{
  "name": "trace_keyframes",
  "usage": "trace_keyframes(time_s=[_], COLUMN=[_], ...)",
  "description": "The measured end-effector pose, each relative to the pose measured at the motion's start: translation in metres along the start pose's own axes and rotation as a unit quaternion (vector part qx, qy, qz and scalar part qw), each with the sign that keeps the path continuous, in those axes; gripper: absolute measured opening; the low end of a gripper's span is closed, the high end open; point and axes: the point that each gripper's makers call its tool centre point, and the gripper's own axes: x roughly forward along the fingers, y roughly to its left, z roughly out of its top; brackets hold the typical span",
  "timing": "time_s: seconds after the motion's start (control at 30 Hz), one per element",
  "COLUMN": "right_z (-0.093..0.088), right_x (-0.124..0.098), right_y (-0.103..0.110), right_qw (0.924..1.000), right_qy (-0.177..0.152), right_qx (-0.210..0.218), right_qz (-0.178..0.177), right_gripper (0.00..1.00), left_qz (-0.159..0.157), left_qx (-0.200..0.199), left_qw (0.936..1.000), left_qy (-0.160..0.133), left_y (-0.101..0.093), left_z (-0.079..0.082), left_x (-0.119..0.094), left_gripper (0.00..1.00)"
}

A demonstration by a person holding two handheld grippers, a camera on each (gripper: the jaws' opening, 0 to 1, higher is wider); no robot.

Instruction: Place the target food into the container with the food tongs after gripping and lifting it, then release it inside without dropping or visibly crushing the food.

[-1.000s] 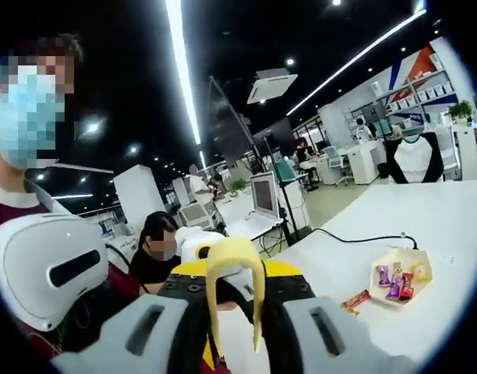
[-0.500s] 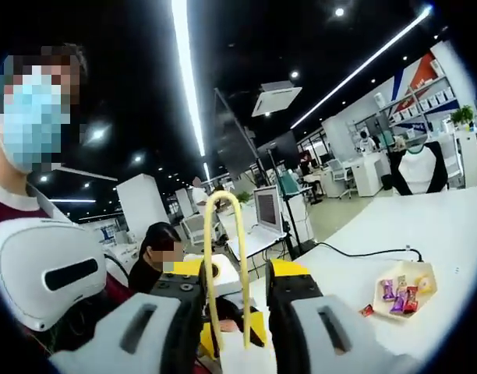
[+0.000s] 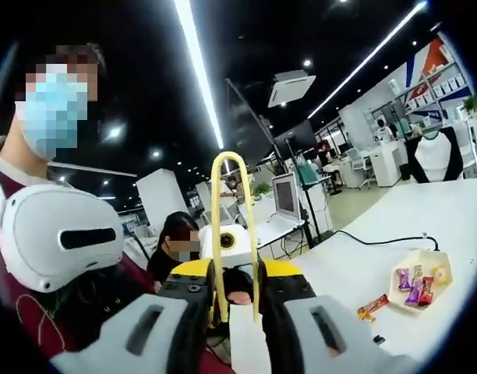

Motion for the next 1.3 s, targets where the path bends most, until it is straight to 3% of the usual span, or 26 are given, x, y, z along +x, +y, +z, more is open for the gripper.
trace_keyframes(time_s=[0.07, 0.13, 0.17, 0.2, 0.3, 0.33, 0.37, 0.43, 0.5, 0.53, 0.6, 0.67, 0.7, 0.73, 0.77, 0.87, 0.93, 1.0, 1.03, 1.1, 1.13, 1.17, 1.2, 1.23, 1.27, 1.3], right_z=[-0.014, -0.016, -0.018, -0.018, -0.023, -0.021, -0.021, -0.026, -0.041, -0.047, -0.057, -0.065, -0.073, -0.084, -0.091, -0.115, -0.13, -0.147, -0.155, -0.17, -0.177, -0.182, -0.183, -0.188, -0.189, -0.187], right_x=[0.003, 0.005, 0.004, 0.003, -0.002, -0.004, -0.008, -0.023, -0.045, -0.049, -0.052, -0.055, -0.056, -0.055, -0.05, -0.045, -0.036, -0.031, -0.028, -0.028, -0.028, -0.025, -0.018, -0.023, -0.025, -0.023], right_y=[-0.005, -0.01, -0.013, -0.021, -0.044, -0.057, -0.071, -0.106, -0.152, -0.162, -0.175, -0.184, -0.192, -0.198, -0.2, -0.215, -0.22, -0.228, -0.231, -0.237, -0.241, -0.243, -0.242, -0.247, -0.25, -0.25], right_qw=[0.9988, 0.9994, 0.9994, 0.9987, 0.9961, 0.9912, 0.9858, 0.9693, 0.9352, 0.9252, 0.9143, 0.9054, 0.8982, 0.8932, 0.8948, 0.8824, 0.8837, 0.8789, 0.879, 0.8735, 0.8725, 0.8781, 0.8887, 0.8818, 0.8801, 0.8827], right_qy=[0.025, 0.019, 0.019, 0.009, -0.01, -0.036, -0.05, -0.055, -0.051, -0.062, -0.092, -0.105, -0.101, -0.098, -0.099, -0.08, -0.073, -0.059, -0.054, -0.052, -0.045, -0.05, -0.063, -0.05, -0.047, -0.06], right_qx=[-0.04, -0.022, 0.009, 0.028, 0.013, 0.048, 0.059, 0.048, 0.029, 0.051, 0.082, 0.061, 0.032, 0.042, 0.04, 0.015, 0.016, -0.002, 0.004, 0.024, 0.016, 0.015, 0.025, 0.024, 0.006, 0.02], right_qz=[-0.013, -0.02, -0.028, -0.042, -0.087, -0.118, -0.149, -0.235, -0.349, -0.371, -0.386, -0.407, -0.427, -0.437, -0.434, -0.463, -0.462, -0.473, -0.474, -0.483, -0.486, -0.476, -0.453, -0.468, -0.472, -0.466], right_gripper=[0.21, 0.2, 0.19, 0.19, 0.2, 0.2, 0.2, 0.2, 0.2, 0.2, 0.19, 0.19, 0.2, 0.2, 0.2, 0.2, 0.2, 0.19, 0.19, 0.19, 0.18, 0.18, 0.18, 0.18, 0.18, 0.19], left_qz=[0.003, 0.012, 0.016, 0.029, 0.11, 0.118, 0.125, 0.174, 0.253, 0.28, 0.305, 0.332, 0.359, 0.378, 0.408, 0.448, 0.448, 0.446, 0.439, 0.441, 0.446, 0.457, 0.465, 0.468, 0.472, 0.48], left_qx=[-0.002, -0.001, -0.022, -0.032, -0.011, -0.022, -0.042, -0.028, -0.003, 0.007, 0.004, 0.005, 0.024, 0.035, 0.049, 0.069, 0.061, 0.06, 0.053, 0.051, 0.055, 0.071, 0.083, 0.088, 0.096, 0.107], left_qw=[1.0, 0.9997, 0.9993, 0.9986, 0.9929, 0.992, 0.9907, 0.9842, 0.9668, 0.9591, 0.9508, 0.9419, 0.9309, 0.9225, 0.9074, 0.8869, 0.8888, 0.8903, 0.8939, 0.8928, 0.8887, 0.88, 0.8726, 0.8667, 0.858, 0.8491], left_qy=[0.003, 0.023, 0.028, 0.029, 0.044, 0.041, 0.033, 0.02, 0.034, 0.04, 0.053, 0.052, 0.063, 0.072, 0.087, 0.089, 0.073, 0.07, 0.072, 0.077, 0.089, 0.107, 0.125, 0.147, 0.178, 0.192], left_y=[0.003, 0.009, 0.012, 0.017, 0.047, 0.051, 0.053, 0.068, 0.084, 0.089, 0.093, 0.097, 0.101, 0.104, 0.107, 0.109, 0.105, 0.101, 0.098, 0.095, 0.094, 0.094, 0.093, 0.093, 0.092, 0.092], left_z=[-0.002, -0.01, -0.013, -0.015, -0.025, -0.027, -0.027, -0.023, -0.024, -0.024, -0.026, -0.02, -0.017, -0.015, -0.014, -0.01, -0.008, -0.009, -0.011, -0.012, -0.014, -0.013, -0.013, -0.015, -0.015, -0.013], left_x=[0.0, -0.002, -0.004, -0.004, -0.02, -0.026, -0.033, -0.061, -0.1, -0.115, -0.142, -0.161, -0.177, -0.187, -0.202, -0.222, -0.224, -0.225, -0.223, -0.224, -0.227, -0.232, -0.236, -0.24, -0.245, -0.251], left_gripper=[0.27, 0.27, 0.27, 0.28, 0.39, 0.51, 0.54, 0.45, 0.44, 0.45, 0.48, 0.47, 0.47, 0.47, 0.46, 0.45, 0.45, 0.45, 0.45, 0.45, 0.45, 0.45, 0.45, 0.45, 0.46, 0.47])
